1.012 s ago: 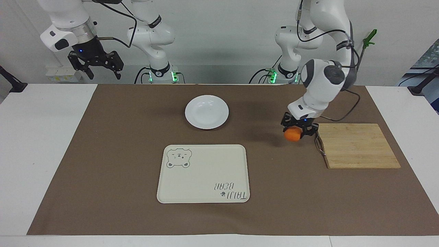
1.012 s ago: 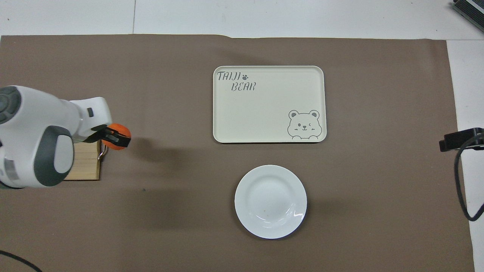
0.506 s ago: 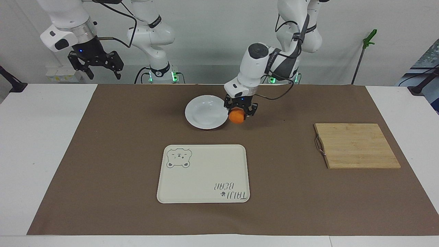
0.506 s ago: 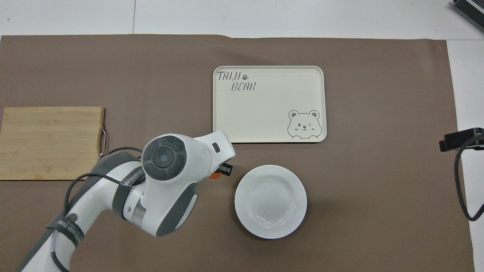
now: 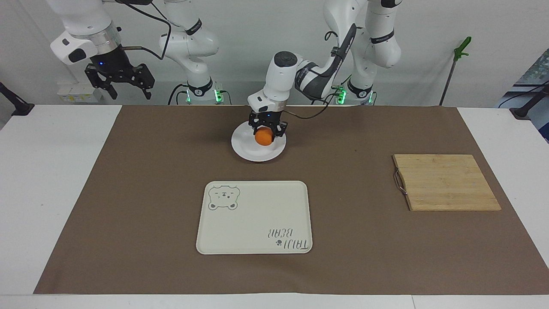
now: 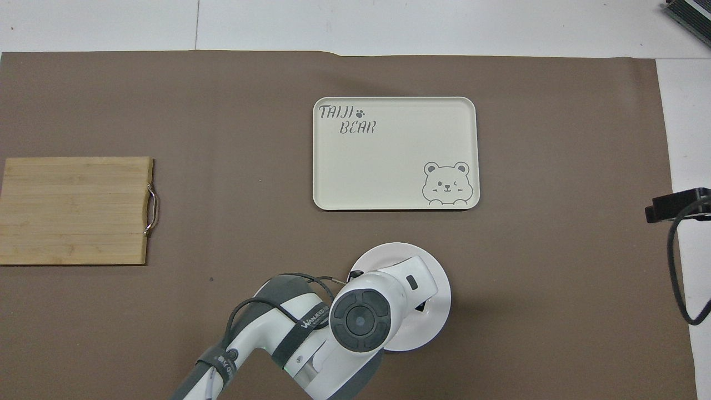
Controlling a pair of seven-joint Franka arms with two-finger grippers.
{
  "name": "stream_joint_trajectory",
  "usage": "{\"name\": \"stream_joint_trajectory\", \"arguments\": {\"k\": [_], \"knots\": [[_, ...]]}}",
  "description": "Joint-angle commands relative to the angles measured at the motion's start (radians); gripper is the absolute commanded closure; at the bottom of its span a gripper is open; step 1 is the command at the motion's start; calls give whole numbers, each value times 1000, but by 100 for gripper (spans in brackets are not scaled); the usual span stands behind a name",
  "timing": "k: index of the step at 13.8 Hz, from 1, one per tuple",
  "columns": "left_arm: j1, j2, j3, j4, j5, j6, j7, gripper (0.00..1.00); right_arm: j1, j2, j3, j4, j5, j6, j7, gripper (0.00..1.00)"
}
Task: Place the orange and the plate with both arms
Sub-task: 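Carry the orange with the left gripper over the white plate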
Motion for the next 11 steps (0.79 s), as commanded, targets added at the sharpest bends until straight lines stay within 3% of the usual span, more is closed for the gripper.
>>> {"name": "stream_joint_trajectory", "arguments": {"k": [1,4,9,11], "knots": [[-32,3,13,6,-33,3,2,75,-5,0,0,6,10,-8,-28,0],[-33,0,13,6,-89,-21,5,4,-7,-1,0,5,10,-8,-28,0],[-21,-12,17,13,-89,-37,4,0,-5,-1,0,6,10,-8,-28,0],[14,-61,25,13,-89,-107,5,0,-5,0,-1,8,11,-10,-27,0]]}}
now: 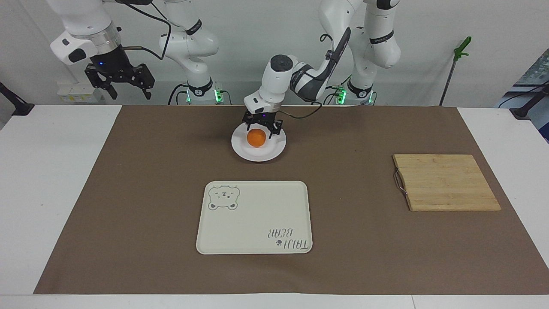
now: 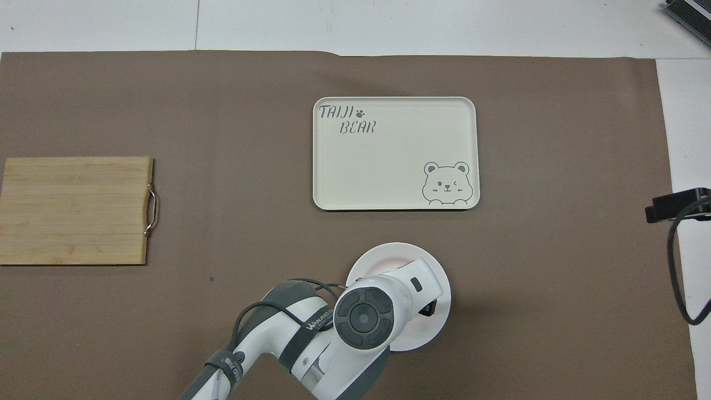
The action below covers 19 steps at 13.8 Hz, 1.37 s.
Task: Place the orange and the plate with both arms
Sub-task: 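Open the left gripper to drop the orange onto the plate, then retract the left gripper while the right gripper reaches the plate rim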
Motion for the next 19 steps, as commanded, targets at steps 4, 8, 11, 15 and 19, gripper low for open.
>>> {"name": "stream_joint_trajectory", "arguments": {"k": [4,8,11,15,19], "knots": [[162,-147,21,10,-3,-282,35,0,1,-24,2,-47,25,80,-83,0],[353,-224,24,7,29,-396,167,0,-10,-40,0,-101,143,88,-84,0],[519,-272,24,30,103,-436,312,0,1,-35,2,-150,215,107,-82,0],[677,-269,26,184,157,-586,443,0,2,-38,2,-260,359,159,-97,0],[792,-246,26,391,181,-791,580,0,2,-52,2,-354,459,162,-195,0]]}}
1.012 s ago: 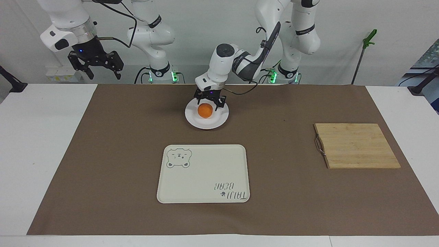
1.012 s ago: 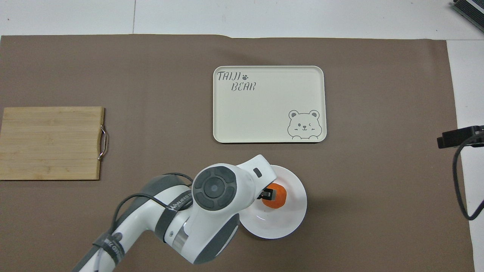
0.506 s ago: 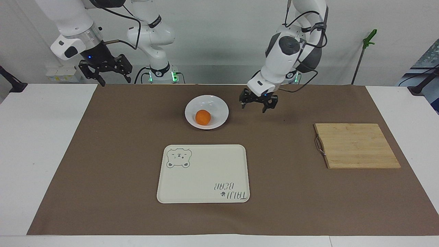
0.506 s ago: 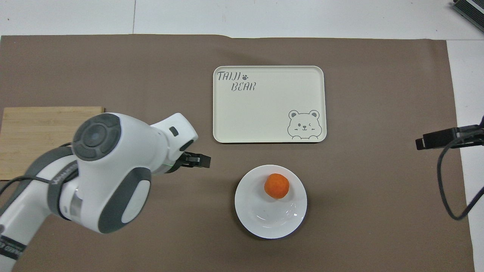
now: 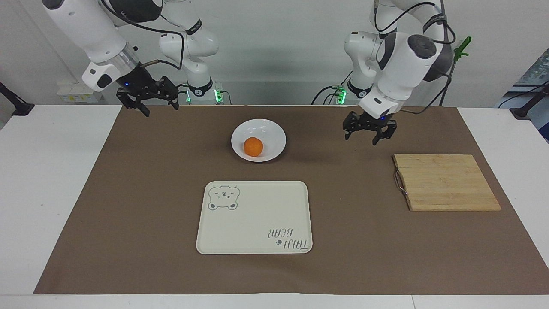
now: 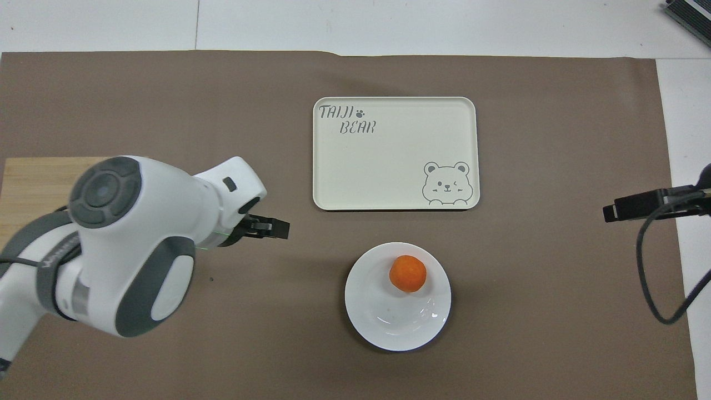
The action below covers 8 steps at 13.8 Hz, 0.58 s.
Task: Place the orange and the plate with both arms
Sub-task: 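Retract the left gripper while the right gripper reaches the plate rim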
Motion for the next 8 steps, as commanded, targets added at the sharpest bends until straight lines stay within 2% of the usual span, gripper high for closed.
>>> {"name": "stream_joint_trajectory", "arguments": {"k": [1,5,8], "knots": [[52,44,-15,167,24,-140,54,0,-5,-49,-3,-106,76,30,-87,0],[55,140,-9,410,84,-315,54,0,-13,-98,-3,-277,204,115,-185,0],[55,171,-4,465,86,-349,56,0,-13,-114,-3,-370,274,159,-261,0]]}}
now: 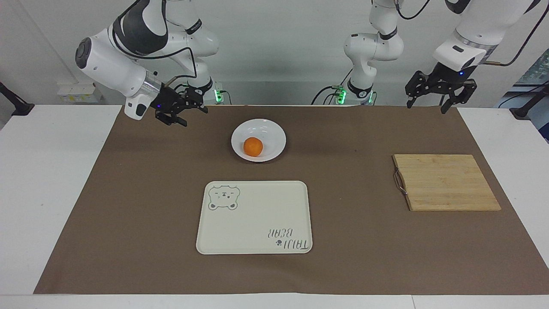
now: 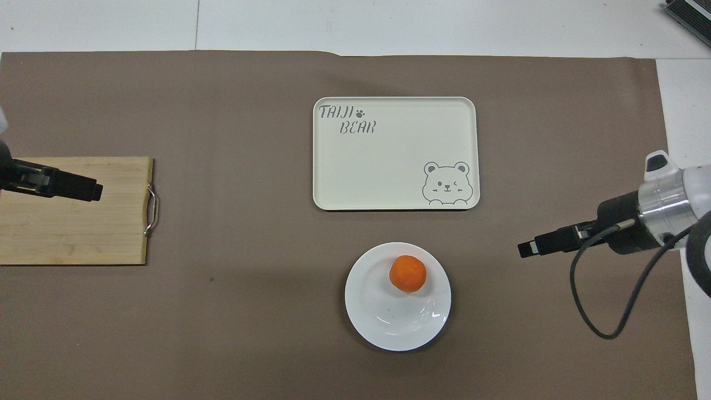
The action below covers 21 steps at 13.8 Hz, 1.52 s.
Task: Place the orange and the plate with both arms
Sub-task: 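Retract the left gripper while the right gripper reaches the plate rim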
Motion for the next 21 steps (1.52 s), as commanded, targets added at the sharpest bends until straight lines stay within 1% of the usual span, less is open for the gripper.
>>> {"name": "stream_joint_trajectory", "arguments": {"k": [1,3,4,6,7,8,11,13,15,19,21], "knots": [[10,56,-8,86,20,-51,9,0,-9,-67,0,-129,78,68,-70,0],[4,39,-23,80,40,-61,2,0,-10,-70,0,-173,126,88,-84,0],[-4,14,-26,57,56,-62,2,0,-10,-79,0,-196,144,99,-82,0],[0,-71,-28,-81,56,-39,2,0,-9,-88,0,-256,177,128,-81,0],[4,-100,-26,-135,56,-18,1,0,-9,-96,0,-285,186,146,-82,0],[5,-115,-26,-159,56,10,1,0,-7,-94,0,-313,216,164,-90,0],[7,-103,-20,-147,56,22,4,0,2,-78,0,-368,255,209,-99,0],[7,-93,-17,-137,62,6,7,0,2,-64,0,-402,272,229,-102,0],[7,-48,-16,-82,57,-25,7,0,4,-56,2,-422,305,250,-102,0],[7,-60,-16,-94,57,-24,7,0,69,-27,2,-470,384,341,-119,0],[7,-60,-14,-94,57,-19,5,0,79,7,2,-485,440,367,-209,0]]}}
